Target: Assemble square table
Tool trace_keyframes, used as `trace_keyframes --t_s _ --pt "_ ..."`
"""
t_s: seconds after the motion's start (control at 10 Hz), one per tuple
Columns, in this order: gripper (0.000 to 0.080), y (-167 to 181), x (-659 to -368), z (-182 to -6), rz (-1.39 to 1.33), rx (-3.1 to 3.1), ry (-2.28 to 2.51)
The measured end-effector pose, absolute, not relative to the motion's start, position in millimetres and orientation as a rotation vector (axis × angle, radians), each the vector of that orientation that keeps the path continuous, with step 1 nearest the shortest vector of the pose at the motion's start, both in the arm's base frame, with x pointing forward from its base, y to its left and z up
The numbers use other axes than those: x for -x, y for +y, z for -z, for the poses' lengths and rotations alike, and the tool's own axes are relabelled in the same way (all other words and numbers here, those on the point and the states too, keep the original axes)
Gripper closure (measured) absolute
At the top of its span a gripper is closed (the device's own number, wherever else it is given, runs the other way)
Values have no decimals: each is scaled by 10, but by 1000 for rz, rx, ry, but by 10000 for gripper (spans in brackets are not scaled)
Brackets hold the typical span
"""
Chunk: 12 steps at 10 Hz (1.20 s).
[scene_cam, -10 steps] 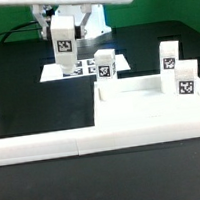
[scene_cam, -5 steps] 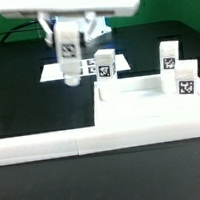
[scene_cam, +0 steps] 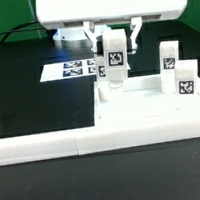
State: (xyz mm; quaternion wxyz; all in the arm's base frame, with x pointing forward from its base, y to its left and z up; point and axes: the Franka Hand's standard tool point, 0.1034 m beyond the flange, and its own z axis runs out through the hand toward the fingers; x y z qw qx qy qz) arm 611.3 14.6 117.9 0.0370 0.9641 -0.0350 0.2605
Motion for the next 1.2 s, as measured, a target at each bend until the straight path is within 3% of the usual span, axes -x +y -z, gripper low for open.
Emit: trace_keyframes --t_s 0.2,0.3,0.7,1.2 --pt "510 94 -6100 -1202 -808 -2943 -47" --pt "510 -137 -6025 -1240 -819 -2921 -6" --pt "510 -501 -5994 -1161 -797 -2981 -26" --pt "509 32 -6111 -893 -814 -3023 -30"
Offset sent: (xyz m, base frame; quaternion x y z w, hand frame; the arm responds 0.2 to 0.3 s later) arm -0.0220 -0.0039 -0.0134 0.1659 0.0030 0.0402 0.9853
